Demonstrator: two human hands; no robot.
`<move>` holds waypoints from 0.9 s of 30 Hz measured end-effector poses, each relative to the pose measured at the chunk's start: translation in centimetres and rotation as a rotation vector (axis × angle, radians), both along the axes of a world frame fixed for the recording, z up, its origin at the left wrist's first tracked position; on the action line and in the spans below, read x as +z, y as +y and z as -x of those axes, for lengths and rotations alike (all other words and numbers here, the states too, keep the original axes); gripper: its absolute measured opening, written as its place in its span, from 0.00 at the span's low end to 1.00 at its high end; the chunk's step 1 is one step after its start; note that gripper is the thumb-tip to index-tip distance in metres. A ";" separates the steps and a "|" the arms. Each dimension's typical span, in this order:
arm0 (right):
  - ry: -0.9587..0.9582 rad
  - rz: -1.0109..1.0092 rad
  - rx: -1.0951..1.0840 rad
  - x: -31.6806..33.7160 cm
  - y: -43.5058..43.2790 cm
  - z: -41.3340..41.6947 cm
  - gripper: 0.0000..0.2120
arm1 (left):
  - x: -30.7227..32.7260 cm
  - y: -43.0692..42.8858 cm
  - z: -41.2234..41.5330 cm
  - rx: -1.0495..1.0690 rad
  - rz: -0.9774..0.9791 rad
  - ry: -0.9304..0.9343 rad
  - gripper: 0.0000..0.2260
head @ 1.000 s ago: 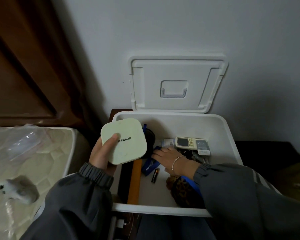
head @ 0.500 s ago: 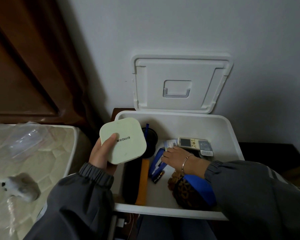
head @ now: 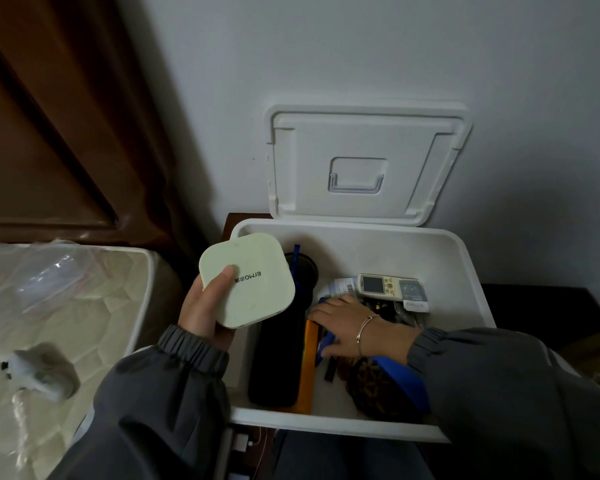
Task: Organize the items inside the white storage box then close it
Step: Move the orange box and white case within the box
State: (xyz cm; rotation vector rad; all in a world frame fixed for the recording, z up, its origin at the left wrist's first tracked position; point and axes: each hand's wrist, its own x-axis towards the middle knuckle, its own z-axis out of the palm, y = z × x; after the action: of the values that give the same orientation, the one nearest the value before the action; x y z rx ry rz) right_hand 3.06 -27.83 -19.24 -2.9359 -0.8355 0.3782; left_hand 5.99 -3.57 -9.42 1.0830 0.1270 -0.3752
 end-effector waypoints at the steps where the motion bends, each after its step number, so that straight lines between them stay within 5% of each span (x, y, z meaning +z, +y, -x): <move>1: -0.019 0.015 -0.029 0.1 0.4 0.1 0.30 | 0.0 0.0 0.0 0.006 0.001 -0.002 0.22; 5: 0.119 0.039 -0.338 0.9 2.3 0.4 0.27 | -0.2 -0.1 -0.1 0.012 0.022 -0.028 0.18; 14: 0.536 -0.525 -0.912 1.8 6.4 2.0 0.16 | 0.0 0.0 -0.1 -0.007 0.003 -0.022 0.22; 18: 0.709 -0.855 -0.964 2.4 8.4 2.5 0.10 | 0.1 0.1 0.0 0.002 0.030 -0.033 0.20; 27: 0.795 -0.772 -0.850 1.9 10.3 2.3 0.18 | 0.4 1.5 -0.6 0.054 -0.026 -0.082 0.12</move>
State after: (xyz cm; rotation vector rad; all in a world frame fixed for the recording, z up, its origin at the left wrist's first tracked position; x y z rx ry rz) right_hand 0.74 -17.57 -17.32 -1.8778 0.3212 0.8033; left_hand 6.60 -2.03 -9.04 1.1169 0.0883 -0.2811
